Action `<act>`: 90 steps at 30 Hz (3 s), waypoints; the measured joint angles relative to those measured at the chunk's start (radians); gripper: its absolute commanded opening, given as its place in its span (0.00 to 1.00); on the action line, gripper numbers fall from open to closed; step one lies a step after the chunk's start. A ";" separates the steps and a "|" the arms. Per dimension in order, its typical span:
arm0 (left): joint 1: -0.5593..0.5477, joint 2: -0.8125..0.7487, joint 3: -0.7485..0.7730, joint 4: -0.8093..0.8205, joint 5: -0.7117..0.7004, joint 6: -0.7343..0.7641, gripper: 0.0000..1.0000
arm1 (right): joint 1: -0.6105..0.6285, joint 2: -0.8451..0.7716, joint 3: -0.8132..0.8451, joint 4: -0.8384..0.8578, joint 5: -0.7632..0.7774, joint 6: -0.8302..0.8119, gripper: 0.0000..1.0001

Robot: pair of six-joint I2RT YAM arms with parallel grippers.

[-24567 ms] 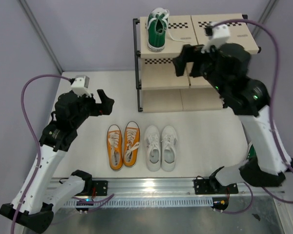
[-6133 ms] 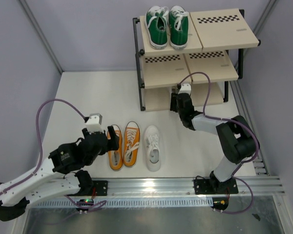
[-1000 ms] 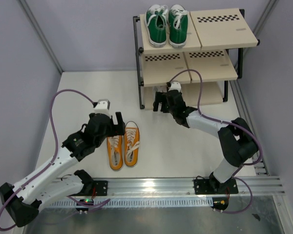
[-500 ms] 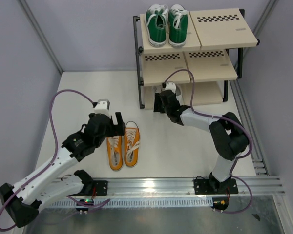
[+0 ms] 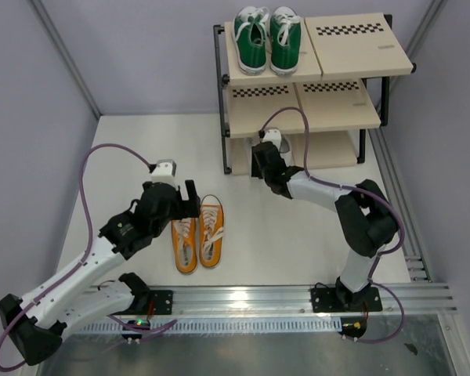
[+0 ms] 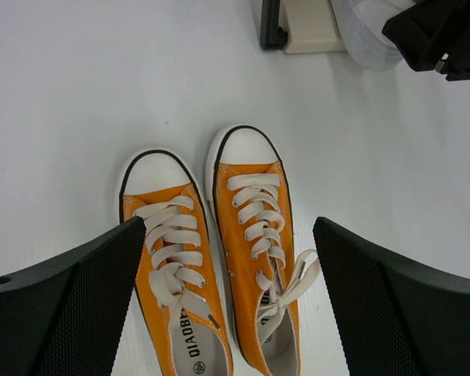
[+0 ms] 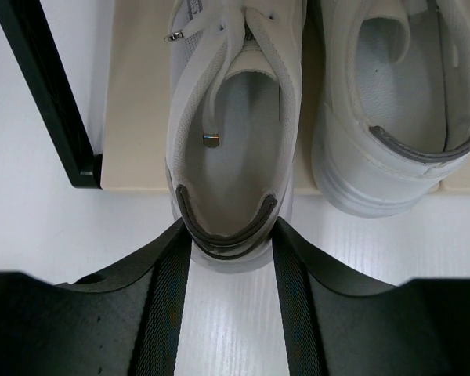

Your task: Place and organize the shoes onto the shoe shelf

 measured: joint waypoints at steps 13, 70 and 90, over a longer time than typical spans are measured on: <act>0.000 -0.010 0.000 0.000 -0.002 0.000 0.92 | -0.024 0.037 0.048 0.010 0.016 -0.052 0.46; 0.141 -0.123 -0.012 -0.339 -0.132 -0.275 0.95 | 0.769 -0.090 0.009 -0.540 0.204 0.684 0.61; 0.141 -0.147 -0.022 -0.341 -0.112 -0.275 0.96 | 0.674 0.032 0.004 -0.470 0.169 0.692 0.05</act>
